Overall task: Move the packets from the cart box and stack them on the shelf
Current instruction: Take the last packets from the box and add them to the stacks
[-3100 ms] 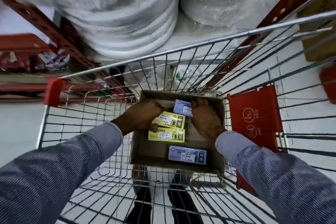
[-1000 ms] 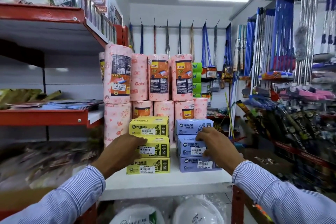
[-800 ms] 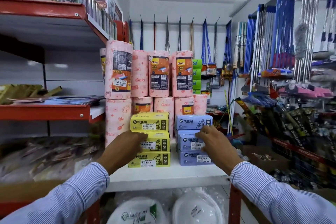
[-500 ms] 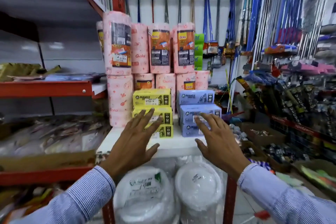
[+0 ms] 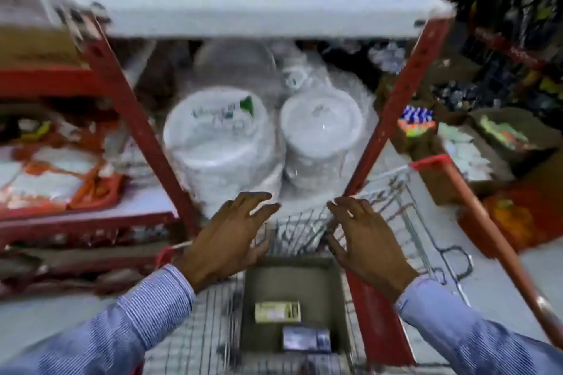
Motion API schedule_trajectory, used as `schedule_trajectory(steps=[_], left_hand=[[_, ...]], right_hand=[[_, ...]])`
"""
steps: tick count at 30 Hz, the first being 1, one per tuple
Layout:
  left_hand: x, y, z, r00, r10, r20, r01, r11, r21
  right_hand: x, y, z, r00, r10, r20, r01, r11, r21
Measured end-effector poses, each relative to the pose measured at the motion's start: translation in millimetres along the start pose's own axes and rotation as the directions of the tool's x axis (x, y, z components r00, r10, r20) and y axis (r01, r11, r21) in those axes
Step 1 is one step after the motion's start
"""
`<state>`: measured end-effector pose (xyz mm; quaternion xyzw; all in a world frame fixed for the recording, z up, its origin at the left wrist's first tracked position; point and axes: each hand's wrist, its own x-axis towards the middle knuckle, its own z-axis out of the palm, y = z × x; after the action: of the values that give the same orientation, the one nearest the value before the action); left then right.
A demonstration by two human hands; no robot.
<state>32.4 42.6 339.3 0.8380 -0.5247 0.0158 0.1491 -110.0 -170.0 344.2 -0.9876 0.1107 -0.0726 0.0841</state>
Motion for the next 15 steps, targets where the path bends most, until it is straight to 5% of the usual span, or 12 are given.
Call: schedule_trajectory(steps=[5,9,15], left_hand=[[-33.8,4.7,120.2,0.948,-0.120,0.295,0.164,0.978,-0.126],[-54.6,2.4,217.8,0.828,-0.201,0.523,0.309,0.943,-0.127],[-62.2,-11.3,322.5,0.681,-0.243,0.690,0.380,0.923,-0.050]], right_hand=[[-33.5,23.7,107.5,0.943,0.059,0.328,-0.066,0.998,0.011],[-49.9,40.0,196.6,0.799,0.076,0.596,-0.089,0.996,-0.007],[-67.7,52.4,304.4,0.616,0.051,0.786,-0.054,0.998,-0.023]])
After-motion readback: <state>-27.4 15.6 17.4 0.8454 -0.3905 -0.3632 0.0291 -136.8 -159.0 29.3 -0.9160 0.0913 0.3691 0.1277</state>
